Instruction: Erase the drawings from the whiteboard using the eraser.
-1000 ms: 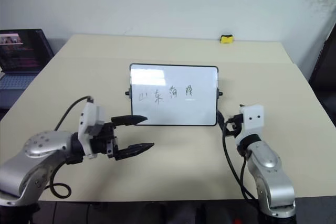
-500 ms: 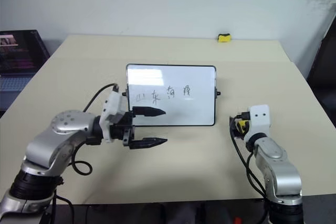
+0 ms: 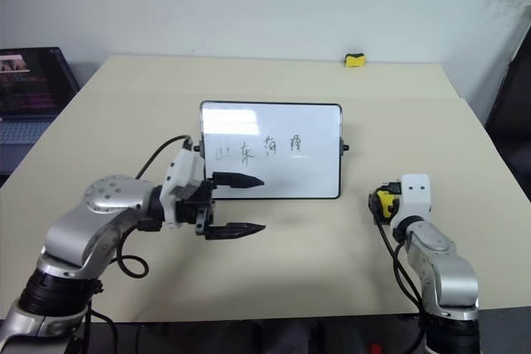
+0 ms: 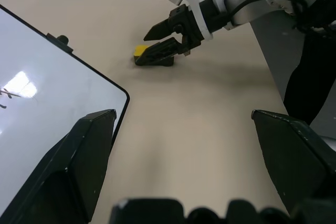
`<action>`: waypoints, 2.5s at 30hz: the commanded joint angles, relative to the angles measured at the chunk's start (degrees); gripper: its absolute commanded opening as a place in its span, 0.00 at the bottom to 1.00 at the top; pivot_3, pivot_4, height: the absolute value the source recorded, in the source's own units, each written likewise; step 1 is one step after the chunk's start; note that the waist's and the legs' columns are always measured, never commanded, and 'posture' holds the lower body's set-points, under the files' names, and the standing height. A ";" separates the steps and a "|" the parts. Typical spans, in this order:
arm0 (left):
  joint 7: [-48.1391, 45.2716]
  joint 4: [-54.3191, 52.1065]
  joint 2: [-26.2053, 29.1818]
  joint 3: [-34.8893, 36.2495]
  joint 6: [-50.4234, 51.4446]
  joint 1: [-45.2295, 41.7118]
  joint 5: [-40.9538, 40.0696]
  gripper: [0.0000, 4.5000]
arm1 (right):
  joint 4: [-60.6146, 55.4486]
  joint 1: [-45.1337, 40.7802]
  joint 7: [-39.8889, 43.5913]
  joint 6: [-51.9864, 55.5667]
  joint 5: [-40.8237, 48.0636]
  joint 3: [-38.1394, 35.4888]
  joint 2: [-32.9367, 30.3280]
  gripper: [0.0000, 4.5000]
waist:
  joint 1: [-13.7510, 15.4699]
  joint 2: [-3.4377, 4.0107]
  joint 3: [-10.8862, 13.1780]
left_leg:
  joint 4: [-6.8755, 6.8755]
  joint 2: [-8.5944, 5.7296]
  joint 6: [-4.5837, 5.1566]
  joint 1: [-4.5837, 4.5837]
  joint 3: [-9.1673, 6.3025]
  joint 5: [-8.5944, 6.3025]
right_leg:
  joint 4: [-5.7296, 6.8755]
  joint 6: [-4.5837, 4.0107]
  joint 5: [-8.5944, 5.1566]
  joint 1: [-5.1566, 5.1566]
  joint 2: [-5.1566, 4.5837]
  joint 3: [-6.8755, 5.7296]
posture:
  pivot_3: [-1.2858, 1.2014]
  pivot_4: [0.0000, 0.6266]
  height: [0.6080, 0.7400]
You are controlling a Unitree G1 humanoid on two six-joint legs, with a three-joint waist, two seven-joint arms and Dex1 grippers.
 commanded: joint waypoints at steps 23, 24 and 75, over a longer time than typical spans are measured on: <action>18.40 -9.26 -1.74 11.51 3.47 16.12 2.50 1.00 | 0.62 0.15 6.28 -7.47 -0.28 1.89 -2.84 0.24 | -0.06 0.00 0.00 | 0.00 0.02 0.00 0.02 -0.02 0.00 | 0.00 0.00 0.00 0.00 -0.02 0.01 | 0.52 0.24 1.00; 20.49 -10.67 -2.41 12.25 4.28 16.93 2.38 1.00 | 0.22 0.83 7.33 -9.27 -1.08 3.40 -3.73 0.24 | 0.02 0.00 0.00 | 0.00 0.01 0.00 0.01 -0.01 0.00 | -0.01 0.00 0.00 0.01 -0.03 0.02 | 0.52 0.24 1.00; 24.94 -11.05 3.38 16.62 12.20 12.07 -0.64 1.00 | 47.35 -27.33 24.10 -55.42 -27.49 32.24 -0.98 0.22 | -0.67 -0.08 -0.06 | 0.01 0.03 0.22 1.21 0.19 0.18 | 0.89 -0.33 -0.02 0.53 -0.08 0.29 | 0.52 0.24 1.00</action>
